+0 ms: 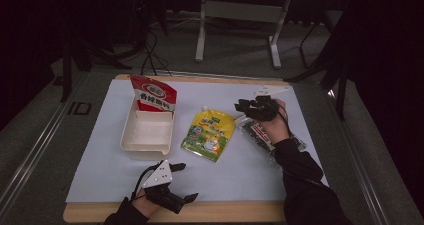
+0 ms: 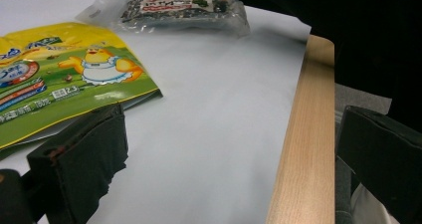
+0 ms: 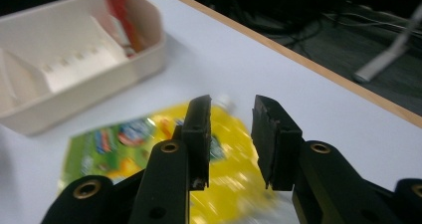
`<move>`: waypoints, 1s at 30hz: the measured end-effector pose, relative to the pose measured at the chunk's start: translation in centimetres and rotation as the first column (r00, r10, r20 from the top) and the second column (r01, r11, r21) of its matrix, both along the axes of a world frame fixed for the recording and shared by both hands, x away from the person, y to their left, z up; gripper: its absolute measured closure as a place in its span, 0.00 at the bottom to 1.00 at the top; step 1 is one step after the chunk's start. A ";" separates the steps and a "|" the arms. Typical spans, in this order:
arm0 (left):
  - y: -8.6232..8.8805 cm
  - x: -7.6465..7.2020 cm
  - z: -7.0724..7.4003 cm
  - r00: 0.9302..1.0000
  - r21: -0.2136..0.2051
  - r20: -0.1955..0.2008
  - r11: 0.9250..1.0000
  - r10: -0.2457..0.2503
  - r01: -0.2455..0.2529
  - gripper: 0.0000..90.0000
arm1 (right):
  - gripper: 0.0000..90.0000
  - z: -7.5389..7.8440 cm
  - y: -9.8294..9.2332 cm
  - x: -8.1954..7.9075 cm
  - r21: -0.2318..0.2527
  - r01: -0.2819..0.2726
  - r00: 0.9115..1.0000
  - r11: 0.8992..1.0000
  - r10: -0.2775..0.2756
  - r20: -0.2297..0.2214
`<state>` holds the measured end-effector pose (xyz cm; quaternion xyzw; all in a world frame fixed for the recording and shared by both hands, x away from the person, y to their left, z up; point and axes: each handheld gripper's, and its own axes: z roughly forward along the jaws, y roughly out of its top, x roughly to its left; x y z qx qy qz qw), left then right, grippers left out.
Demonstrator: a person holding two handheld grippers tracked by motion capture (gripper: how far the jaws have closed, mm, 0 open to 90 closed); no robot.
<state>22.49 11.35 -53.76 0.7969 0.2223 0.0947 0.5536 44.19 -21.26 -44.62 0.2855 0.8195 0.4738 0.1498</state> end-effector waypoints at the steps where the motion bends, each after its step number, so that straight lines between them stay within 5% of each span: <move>1: 0.0 0.0 0.0 1.000 -0.004 -0.003 1.000 0.002 -0.002 0.01 | 0.81 -0.1 -0.7 0.0 -0.011 0.013 1.000 1.000 -0.013 0.000; 11: -0.2 0.0 0.1 1.000 -0.002 0.006 1.000 -0.009 0.009 0.01 | 0.95 -1.6 -7.5 0.4 -0.069 0.163 0.986 0.984 -0.165 -0.025; 19: -0.4 0.1 0.0 1.000 0.007 -0.003 1.000 -0.013 0.013 0.01 | 1.00 -5.3 -12.9 1.6 -0.140 0.279 0.951 0.950 -0.293 -0.094; 30: -0.4 0.1 0.0 1.000 0.012 -0.003 1.000 -0.007 0.007 0.01 | 1.00 -8.2 -15.7 3.0 -0.236 0.365 0.905 0.901 -0.403 -0.136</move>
